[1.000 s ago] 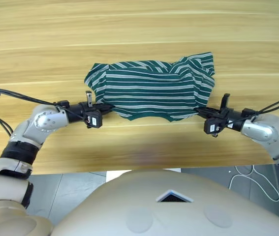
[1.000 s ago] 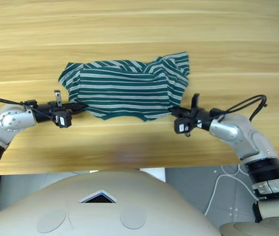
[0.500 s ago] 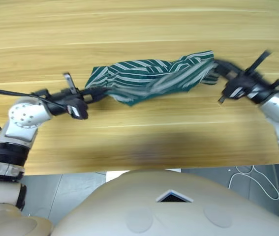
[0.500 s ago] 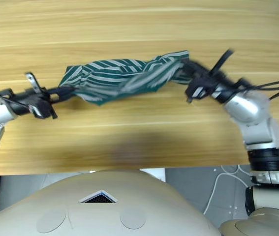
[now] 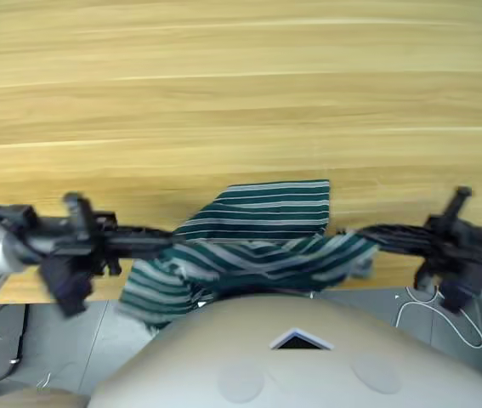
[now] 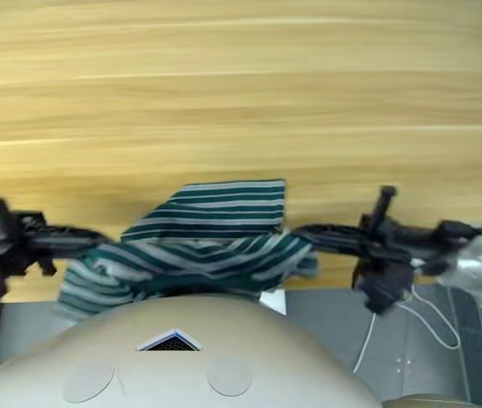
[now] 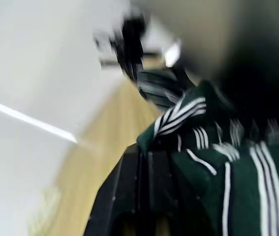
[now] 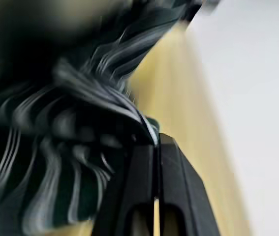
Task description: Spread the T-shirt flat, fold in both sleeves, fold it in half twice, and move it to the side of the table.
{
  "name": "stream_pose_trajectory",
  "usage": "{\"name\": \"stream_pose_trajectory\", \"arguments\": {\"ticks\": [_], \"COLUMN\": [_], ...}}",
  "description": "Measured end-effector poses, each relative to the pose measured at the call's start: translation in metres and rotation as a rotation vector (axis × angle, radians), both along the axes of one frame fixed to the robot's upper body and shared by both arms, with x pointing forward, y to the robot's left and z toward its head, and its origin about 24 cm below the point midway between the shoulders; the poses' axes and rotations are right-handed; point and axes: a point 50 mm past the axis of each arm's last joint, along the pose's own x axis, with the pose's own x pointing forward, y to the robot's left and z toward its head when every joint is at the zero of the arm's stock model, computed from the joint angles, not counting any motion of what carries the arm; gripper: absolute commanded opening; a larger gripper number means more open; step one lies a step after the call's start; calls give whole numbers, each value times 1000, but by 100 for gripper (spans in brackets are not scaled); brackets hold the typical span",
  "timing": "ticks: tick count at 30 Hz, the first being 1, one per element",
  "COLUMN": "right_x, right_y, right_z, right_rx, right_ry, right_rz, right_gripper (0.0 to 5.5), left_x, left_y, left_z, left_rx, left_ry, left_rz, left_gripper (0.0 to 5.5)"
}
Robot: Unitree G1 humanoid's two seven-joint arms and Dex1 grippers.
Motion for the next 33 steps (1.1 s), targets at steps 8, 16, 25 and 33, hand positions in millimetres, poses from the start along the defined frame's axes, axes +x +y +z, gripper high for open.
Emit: {"name": "stream_pose_trajectory", "arguments": {"ticks": [8, 16, 25, 33], "right_x": [161, 210, 157, 83], "right_y": [2, 6, -50, -5], "right_z": [56, 222, 57, -19], "right_rx": [-209, 434, 187, 183], "right_ry": [-358, -1004, -706, -316], "right_rz": [-334, -758, -884, -569], "right_gripper": [1, 1, 1, 1], "left_x": [151, 205, 158, 77], "left_y": [2, -41, 13, -27], "left_z": [39, 236, 23, -106], "left_rx": [197, -460, -409, -265], "left_ry": [-247, -894, -538, 77], "left_rz": [384, 626, 640, 464], "left_gripper": [0, 0, 0, 0]}}
